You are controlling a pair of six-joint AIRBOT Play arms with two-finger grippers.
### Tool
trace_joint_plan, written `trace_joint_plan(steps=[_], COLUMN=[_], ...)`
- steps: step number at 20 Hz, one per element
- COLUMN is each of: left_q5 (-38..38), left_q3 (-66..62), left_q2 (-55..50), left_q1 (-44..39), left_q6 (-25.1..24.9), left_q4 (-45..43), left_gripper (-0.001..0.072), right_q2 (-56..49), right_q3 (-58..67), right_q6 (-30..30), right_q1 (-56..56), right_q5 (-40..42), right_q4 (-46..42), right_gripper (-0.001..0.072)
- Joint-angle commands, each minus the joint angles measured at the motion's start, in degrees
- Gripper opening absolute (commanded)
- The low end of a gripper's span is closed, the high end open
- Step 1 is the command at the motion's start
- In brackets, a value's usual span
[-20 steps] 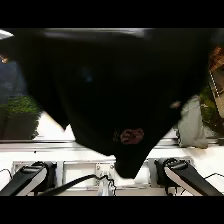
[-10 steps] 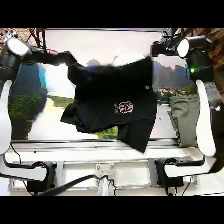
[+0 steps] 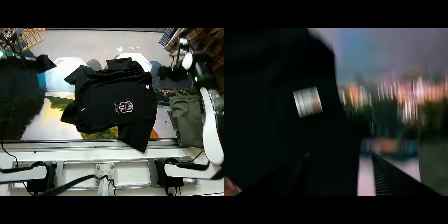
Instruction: Fold the clothes and pants, and hang the long-sleeved shirts on hangers.
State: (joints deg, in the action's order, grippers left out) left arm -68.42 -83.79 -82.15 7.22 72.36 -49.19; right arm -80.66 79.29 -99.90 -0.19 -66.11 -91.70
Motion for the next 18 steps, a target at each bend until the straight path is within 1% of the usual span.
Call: trace_joint_plan(steps=[1, 3, 4, 5, 7, 8, 9, 11, 14, 16, 18], left_q5=[3.7, 7.3, 7.7, 7.8, 7.8, 7.8, 7.6, 6.0, 4.5, 3.4, 2.8], left_q3=[13.7, 21.9, 25.2, 27.8, 31.6, 32.9, 33.9, 34.3, 34.3, 34.3, 34.3], left_q2=[10.6, 16.4, 18.8, 20.7, 23.5, 24.3, 24.8, 25.0, 25.0, 25.0, 25.0], left_q1=[-0.9, -2.3, -3.0, -3.5, -4.3, -4.7, -5.2, -6.1, -7.6, -8.2, -8.3], left_q6=[-0.8, -0.8, -0.8, -0.8, -0.8, -0.8, -0.8, -0.8, -0.8, -0.8, -0.8], left_q4=[1.2, 4.3, 5.1, 5.2, 5.3, 5.4, 5.6, 5.8, 6.0, 6.0, 6.0], left_gripper=[0.0151, 0.0151, 0.0151, 0.0151, 0.0153, 0.0154, 0.0155, 0.0155, 0.0155, 0.0154, 0.0155], right_q2=[13.4, 19.6, 21.6, 22.8, 22.9, 22.6, 21.7, 18.5, 14.2, 12.7, 11.9], right_q3=[-20.7, -30.2, -33.9, -36.6, -40.7, -42.3, -43.2, -43.3, -43.3, -43.3, -43.3], right_q6=[-4.5, -3.9, -2.0, 0.2, 3.5, 5.7, 8.6, 10.9, 15.1, 15.6, 15.6], right_q1=[-1.8, -4.3, -5.6, -6.6, -8.3, -8.8, -8.8, -8.8, -8.8, -8.8, -8.8], right_q5=[6.7, 7.8, 7.6, 7.7, 8.9, 10.9, 12.6, 13.6, 15.8, 17.5, 18.2], right_q4=[1.2, 5.3, 7.8, 10.7, 14.2, 15.5, 16.0, 17.1, 22.8, 25.9, 26.6], right_gripper=[0.0346, 0.034, 0.0343, 0.0361, 0.0363, 0.0363, 0.0363, 0.0367, 0.0367, 0.0367, 0.0367])
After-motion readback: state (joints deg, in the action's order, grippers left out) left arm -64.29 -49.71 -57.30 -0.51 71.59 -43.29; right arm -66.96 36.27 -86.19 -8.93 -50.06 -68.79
